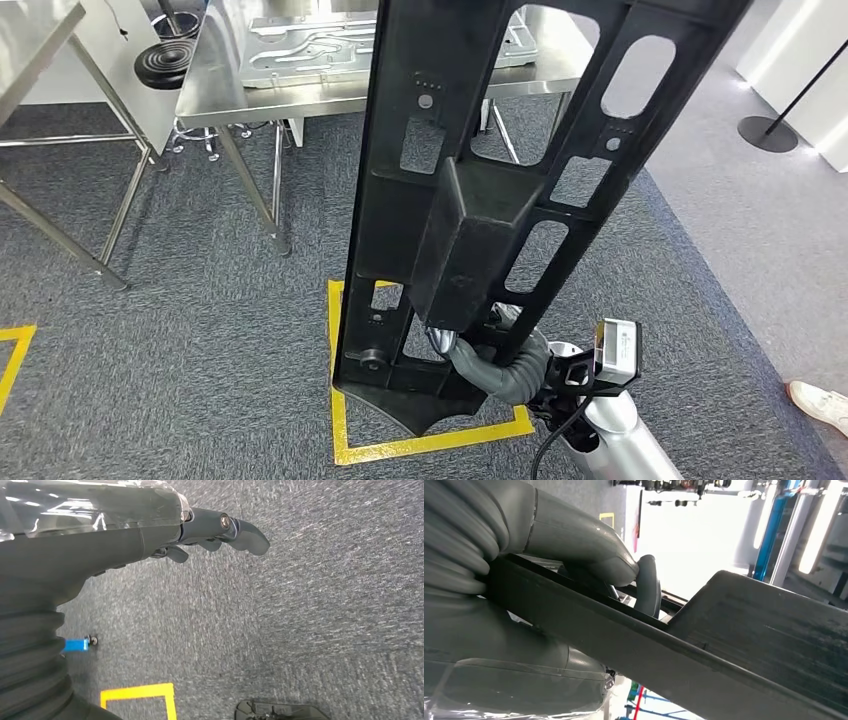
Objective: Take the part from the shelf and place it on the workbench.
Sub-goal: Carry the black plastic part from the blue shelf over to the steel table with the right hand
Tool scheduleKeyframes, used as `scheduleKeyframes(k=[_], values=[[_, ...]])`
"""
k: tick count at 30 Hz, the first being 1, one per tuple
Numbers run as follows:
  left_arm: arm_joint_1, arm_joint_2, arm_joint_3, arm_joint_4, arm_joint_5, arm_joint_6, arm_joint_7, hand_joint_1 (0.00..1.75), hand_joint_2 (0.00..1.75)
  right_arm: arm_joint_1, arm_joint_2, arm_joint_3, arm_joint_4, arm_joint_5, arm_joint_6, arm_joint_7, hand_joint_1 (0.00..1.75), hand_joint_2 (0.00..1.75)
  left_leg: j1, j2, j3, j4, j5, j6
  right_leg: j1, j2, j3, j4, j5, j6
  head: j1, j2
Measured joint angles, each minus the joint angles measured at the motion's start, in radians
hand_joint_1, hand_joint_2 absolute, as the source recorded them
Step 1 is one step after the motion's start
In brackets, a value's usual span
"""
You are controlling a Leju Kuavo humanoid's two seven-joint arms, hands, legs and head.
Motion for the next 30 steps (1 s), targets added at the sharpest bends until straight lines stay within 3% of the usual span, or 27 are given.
scheduleKeyframes(k=[2,3,5,7,9,12,13,14,15,17,19,21,24,26,28,29,30], values=[[0.000,0.001,0.000,0.000,-0.001,-0.001,0.001,0.00,1.75,0.000,0.000,0.000,0.000,0.003,-0.006,0.000,1.75,1.75,0.000,-0.004,0.053,-0.127,0.075,0.007,0.000,0.008,0.003,0.007,-0.008,0.004,0.000,0.000],[-0.001,0.002,0.000,0.000,-0.001,-0.002,0.001,0.00,1.75,0.000,0.000,-0.001,0.000,0.004,-0.007,0.000,1.75,1.75,-0.002,-0.008,0.079,-0.186,0.099,0.012,0.001,0.010,0.002,0.012,-0.011,0.007,0.000,0.000],[-0.002,0.002,0.000,0.000,-0.002,-0.004,0.003,0.00,1.75,0.001,0.000,-0.001,-0.001,0.005,-0.009,-0.001,1.75,1.75,-0.005,-0.014,0.100,-0.238,0.109,0.021,0.003,0.014,-0.002,0.017,-0.014,0.017,0.000,0.000],[-0.002,0.002,0.000,0.000,-0.001,-0.005,0.005,0.00,1.75,0.002,-0.001,-0.002,-0.002,0.007,-0.009,-0.001,1.75,1.75,-0.005,-0.013,0.101,-0.244,0.111,0.030,0.003,0.015,-0.004,0.016,-0.014,0.028,0.000,0.000],[-0.003,0.001,0.000,0.000,0.001,-0.007,0.008,0.00,1.75,0.001,-0.002,-0.003,-0.004,0.007,-0.009,-0.002,1.75,1.75,-0.001,-0.011,0.105,-0.252,0.116,0.041,0.001,0.009,-0.013,0.042,-0.034,0.038,0.000,0.000],[-0.004,0.002,0.001,0.000,0.006,-0.009,0.011,0.00,1.75,0.000,-0.002,-0.004,-0.004,0.007,-0.009,-0.002,1.75,1.75,0.001,-0.007,0.107,-0.256,0.117,0.050,-0.007,-0.001,-0.097,0.218,-0.121,0.053,0.000,0.000],[-0.004,0.002,0.001,0.000,0.007,-0.011,0.012,0.00,1.75,0.001,-0.002,-0.003,-0.004,0.007,-0.009,-0.002,1.75,1.75,0.001,-0.006,0.107,-0.256,0.117,0.050,-0.009,-0.002,-0.129,0.278,-0.139,0.056,0.000,0.000],[-0.003,0.001,0.001,0.000,0.007,-0.012,0.012,0.00,1.75,0.002,-0.002,-0.003,-0.003,0.007,-0.008,-0.002,1.75,1.75,0.000,-0.005,0.107,-0.256,0.116,0.050,-0.011,-0.002,-0.145,0.306,-0.139,0.058,0.000,0.000],[-0.003,0.001,0.001,0.000,0.007,-0.012,0.012,0.00,1.75,0.002,-0.002,-0.003,-0.003,0.007,-0.008,-0.002,1.75,1.75,0.000,-0.004,0.108,-0.256,0.115,0.049,-0.013,-0.004,-0.142,0.292,-0.119,0.059,0.000,0.000],[-0.003,0.001,0.001,0.000,0.007,-0.013,0.012,0.00,1.75,0.001,-0.002,-0.003,-0.002,0.007,-0.008,-0.002,1.75,1.75,0.001,-0.004,0.113,-0.256,0.112,0.045,-0.013,-0.010,-0.082,0.163,-0.046,0.053,0.000,0.000],[-0.004,0.001,0.002,0.000,0.007,-0.014,0.014,0.00,1.75,0.000,-0.002,-0.003,-0.002,0.008,-0.008,-0.003,1.75,1.75,-0.003,-0.004,0.117,-0.254,0.108,0.037,-0.007,-0.017,-0.024,0.043,-0.004,0.043,0.000,0.000],[-0.004,0.001,0.002,0.000,0.008,-0.015,0.017,0.00,1.75,0.001,-0.002,-0.003,-0.002,0.009,-0.008,-0.005,1.75,1.75,-0.004,-0.001,0.117,-0.255,0.105,0.025,0.000,-0.017,-0.013,0.014,-0.003,0.033,0.000,0.000],[-0.005,0.000,0.002,0.000,0.007,-0.017,0.019,0.00,1.75,0.001,-0.002,-0.003,-0.002,0.010,-0.008,-0.008,1.75,1.75,-0.002,0.001,0.114,-0.238,0.088,0.008,-0.004,-0.012,-0.008,0.003,0.001,0.014,0.000,0.000],[-0.005,0.000,0.002,0.000,0.007,-0.018,0.020,0.00,1.75,0.002,-0.002,-0.003,-0.003,0.011,-0.007,-0.009,1.75,1.75,-0.001,-0.001,0.072,-0.142,0.032,0.003,-0.007,-0.013,-0.001,-0.005,0.003,0.004,0.000,0.000],[-0.003,0.000,0.002,0.000,0.007,-0.020,0.021,0.00,1.75,0.006,-0.002,-0.002,-0.002,0.016,-0.006,-0.010,1.75,1.75,-0.001,-0.002,0.006,-0.007,-0.025,0.000,-0.005,-0.012,0.000,-0.005,0.001,-0.001,0.000,0.000],[-0.002,0.000,0.002,0.000,0.007,-0.020,0.021,0.00,1.75,0.009,-0.002,-0.002,-0.002,0.018,-0.006,-0.010,1.75,1.75,-0.001,-0.002,-0.014,0.029,-0.030,-0.001,-0.004,-0.011,0.001,-0.003,0.000,-0.001,0.000,0.000],[-0.002,0.000,0.002,0.000,0.007,-0.020,0.022,0.00,1.75,0.011,-0.002,-0.002,-0.002,0.020,-0.006,-0.010,1.75,1.75,-0.001,-0.002,-0.017,0.029,-0.015,-0.002,-0.004,-0.009,0.002,-0.001,-0.003,-0.001,0.000,0.000]])
